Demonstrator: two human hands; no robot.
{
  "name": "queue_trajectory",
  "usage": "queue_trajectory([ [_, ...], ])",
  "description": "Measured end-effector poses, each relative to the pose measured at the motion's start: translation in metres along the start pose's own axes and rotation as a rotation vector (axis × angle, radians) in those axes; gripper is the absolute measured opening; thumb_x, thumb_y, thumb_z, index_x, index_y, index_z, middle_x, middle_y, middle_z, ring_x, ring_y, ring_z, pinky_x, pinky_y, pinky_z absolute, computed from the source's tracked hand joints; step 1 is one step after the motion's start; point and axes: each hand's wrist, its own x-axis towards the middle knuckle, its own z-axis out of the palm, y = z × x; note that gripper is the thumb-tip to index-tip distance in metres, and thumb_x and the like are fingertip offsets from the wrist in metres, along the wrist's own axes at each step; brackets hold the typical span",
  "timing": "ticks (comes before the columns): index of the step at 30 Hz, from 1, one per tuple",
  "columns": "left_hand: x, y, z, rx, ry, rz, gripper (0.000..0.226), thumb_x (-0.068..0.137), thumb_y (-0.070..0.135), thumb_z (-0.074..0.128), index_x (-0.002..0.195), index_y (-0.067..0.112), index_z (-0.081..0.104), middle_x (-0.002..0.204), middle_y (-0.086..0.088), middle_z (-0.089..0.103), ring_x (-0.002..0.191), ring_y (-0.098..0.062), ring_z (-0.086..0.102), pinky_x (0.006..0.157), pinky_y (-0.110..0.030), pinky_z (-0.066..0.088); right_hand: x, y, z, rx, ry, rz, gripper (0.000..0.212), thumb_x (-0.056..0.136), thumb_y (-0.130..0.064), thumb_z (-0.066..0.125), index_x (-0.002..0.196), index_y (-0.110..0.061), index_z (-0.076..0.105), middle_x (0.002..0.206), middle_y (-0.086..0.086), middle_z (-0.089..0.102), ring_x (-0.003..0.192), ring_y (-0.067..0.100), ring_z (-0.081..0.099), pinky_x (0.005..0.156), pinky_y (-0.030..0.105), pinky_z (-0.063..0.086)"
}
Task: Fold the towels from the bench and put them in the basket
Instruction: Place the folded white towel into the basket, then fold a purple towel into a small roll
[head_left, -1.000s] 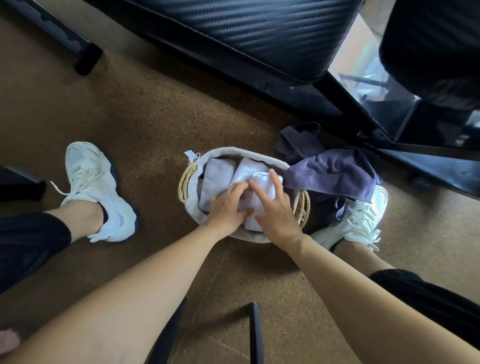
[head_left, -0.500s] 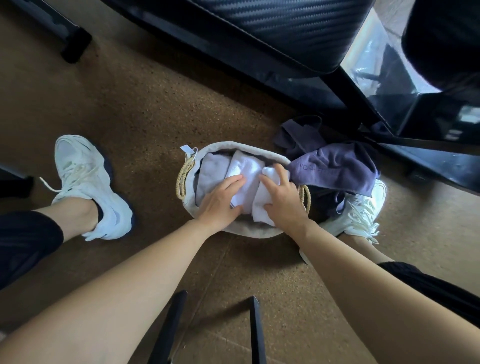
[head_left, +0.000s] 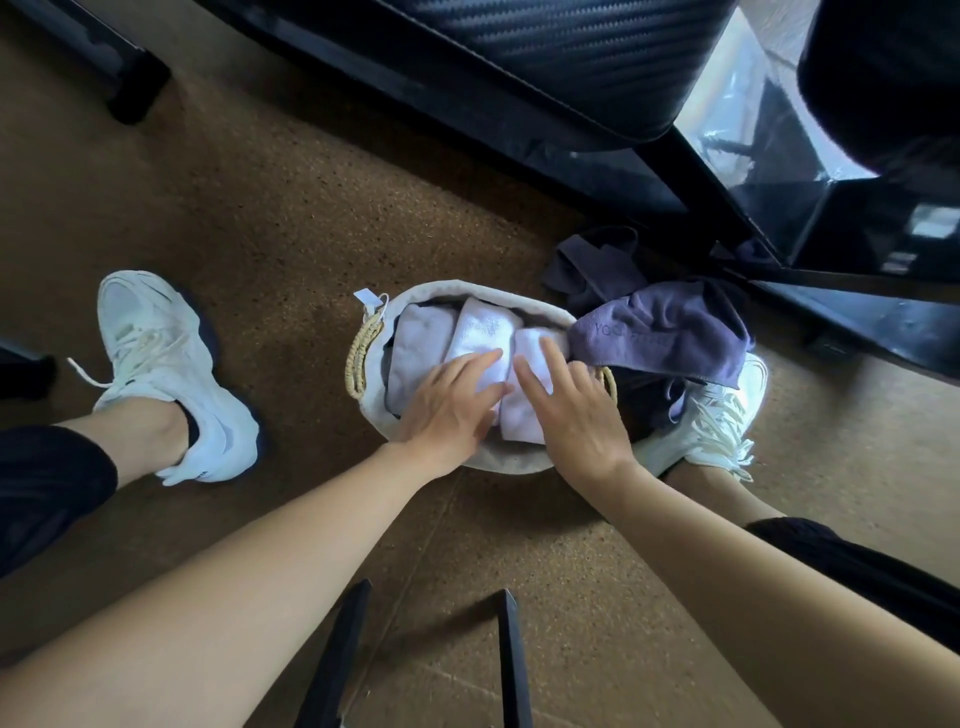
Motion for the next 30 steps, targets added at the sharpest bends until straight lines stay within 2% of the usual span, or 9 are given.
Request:
queue_trajectory([
  [2,-0.004,0.001,0.009,0.092,0.013,0.128,0.052,0.099,0.051,0.038,0.15,0.046,0.032,0.166,0.002,0.023,0.151,-0.024,0.023,0.12,-0.045,0.029,-0.005,0.015,-0.008,0.08,0.125,-0.039,0.045,0.075,0.005,0.067,0.119,-0.006,0.064,0.111,0.017,0.062,0.081,0.034,0.056,0.073,0.047,0.053],
  [5,0.0,0.01,0.011,0.2,-0.013,0.125,0.07,0.096,0.061,0.047,0.155,0.054,0.009,0.169,-0.001,0.005,0.147,-0.034,0.021,0.114,-0.052,0.029,0.008,0.05,-0.026,0.046,0.211,0.185,0.023,0.08,0.004,0.063,0.1,-0.003,0.07,0.094,0.014,0.064,0.084,0.035,0.056,0.077,0.046,0.051],
  [7,0.01,0.021,0.012,0.269,-0.003,0.035,0.085,0.089,0.068,0.051,0.155,0.052,0.0,0.169,-0.001,0.001,0.142,-0.035,0.025,0.108,-0.053,0.033,0.019,0.075,-0.032,0.18,0.217,0.344,0.034,0.082,0.007,0.059,0.113,-0.002,0.069,0.107,0.019,0.065,0.094,0.039,0.057,0.083,0.05,0.052],
  [10,0.022,0.03,0.017,0.343,0.045,-0.014,0.095,0.079,0.076,0.056,0.156,0.051,0.007,0.167,-0.003,0.01,0.134,-0.035,0.033,0.097,-0.05,0.037,0.026,0.108,-0.024,0.288,-0.154,0.353,0.069,0.088,-0.006,0.065,0.151,-0.023,0.042,0.153,0.012,0.039,0.126,0.039,0.044,0.1,0.051,0.048],
  [12,0.027,0.028,0.023,0.377,0.061,-0.034,0.097,0.074,0.077,0.061,0.155,0.051,0.013,0.164,-0.003,0.017,0.129,-0.034,0.037,0.093,-0.049,0.037,0.031,0.12,-0.017,0.22,-0.303,0.315,0.076,0.087,-0.021,0.073,0.153,-0.031,0.037,0.161,0.006,0.026,0.133,0.038,0.036,0.097,0.047,0.049],
  [16,0.033,0.029,0.018,0.406,-0.003,-0.024,0.097,0.075,0.074,0.063,0.153,0.052,0.012,0.162,-0.005,0.014,0.131,-0.036,0.033,0.093,-0.048,0.037,0.043,0.128,-0.018,0.229,-0.255,0.299,0.036,0.088,-0.027,0.072,0.122,-0.017,0.064,0.129,0.007,0.055,0.119,0.034,0.044,0.081,0.042,0.049],
  [22,0.026,0.028,-0.032,0.13,-0.232,-0.033,0.084,0.087,0.058,0.064,0.153,0.054,0.014,0.164,0.001,0.012,0.143,-0.033,0.022,0.109,-0.05,0.034,0.044,0.124,-0.074,0.407,-0.257,0.267,0.018,0.087,-0.028,0.071,0.084,-0.016,0.058,0.084,0.007,0.062,0.085,0.033,0.062,0.066,0.034,0.039],
  [26,-0.004,0.044,-0.08,-0.196,-0.005,-0.131,0.064,0.089,0.042,0.07,0.147,0.038,0.043,0.147,0.004,0.048,0.134,-0.022,0.045,0.109,-0.038,0.038,0.044,0.104,-0.139,0.613,-0.246,0.182,0.018,0.091,-0.026,0.072,0.084,-0.012,0.066,0.076,0.0,0.062,0.07,0.018,0.057,0.066,0.032,0.042],
  [30,-0.052,0.058,-0.144,-0.618,0.107,-0.153,0.071,0.085,0.041,0.077,0.148,0.031,0.044,0.139,0.009,0.055,0.126,-0.012,0.051,0.105,-0.033,0.043,0.034,0.07,-0.212,0.774,-0.231,0.093,0.016,0.094,-0.026,0.07,0.078,-0.023,0.067,0.072,-0.003,0.063,0.067,0.006,0.055,0.067,0.026,0.043],
])
